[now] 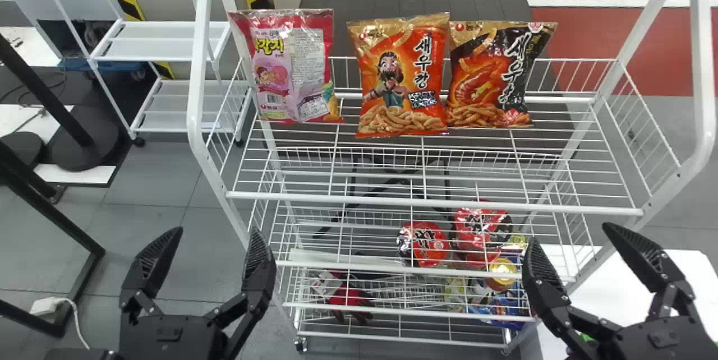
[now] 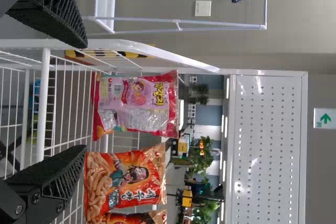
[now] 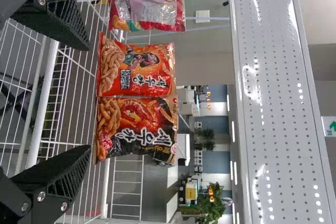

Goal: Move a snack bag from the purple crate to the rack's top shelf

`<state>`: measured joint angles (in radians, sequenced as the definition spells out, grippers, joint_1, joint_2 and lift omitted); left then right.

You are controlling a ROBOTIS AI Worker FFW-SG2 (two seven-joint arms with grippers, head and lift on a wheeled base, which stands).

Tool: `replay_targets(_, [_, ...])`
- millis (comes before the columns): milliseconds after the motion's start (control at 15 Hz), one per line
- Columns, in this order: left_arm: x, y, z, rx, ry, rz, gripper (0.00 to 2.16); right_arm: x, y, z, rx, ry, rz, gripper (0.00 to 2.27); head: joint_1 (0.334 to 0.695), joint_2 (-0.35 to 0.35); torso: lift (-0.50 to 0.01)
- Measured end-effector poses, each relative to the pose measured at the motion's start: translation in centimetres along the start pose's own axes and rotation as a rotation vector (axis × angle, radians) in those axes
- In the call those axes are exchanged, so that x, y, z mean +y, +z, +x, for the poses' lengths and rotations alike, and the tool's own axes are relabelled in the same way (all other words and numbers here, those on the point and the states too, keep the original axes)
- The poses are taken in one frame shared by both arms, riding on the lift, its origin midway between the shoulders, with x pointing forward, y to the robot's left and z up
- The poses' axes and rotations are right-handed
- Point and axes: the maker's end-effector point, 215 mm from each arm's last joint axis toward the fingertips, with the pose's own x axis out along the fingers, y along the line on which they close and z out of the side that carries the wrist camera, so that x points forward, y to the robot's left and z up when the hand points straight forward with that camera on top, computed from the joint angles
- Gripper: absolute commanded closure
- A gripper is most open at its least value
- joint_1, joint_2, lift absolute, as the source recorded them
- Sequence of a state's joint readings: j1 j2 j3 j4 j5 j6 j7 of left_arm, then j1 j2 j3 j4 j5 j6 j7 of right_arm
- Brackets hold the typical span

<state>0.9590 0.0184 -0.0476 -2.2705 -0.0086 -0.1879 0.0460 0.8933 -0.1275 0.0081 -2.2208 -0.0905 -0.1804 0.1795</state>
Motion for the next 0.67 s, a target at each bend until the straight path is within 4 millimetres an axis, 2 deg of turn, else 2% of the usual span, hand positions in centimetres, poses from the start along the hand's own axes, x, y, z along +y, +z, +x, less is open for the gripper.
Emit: replay_targets(667, [0.01, 0.13, -0.01, -0.002, 0.001, 0.0, 0.15, -0.88, 0.53, -0.24, -0.016, -0.008, 0.003, 0.17, 0.695, 0.038, 0.0])
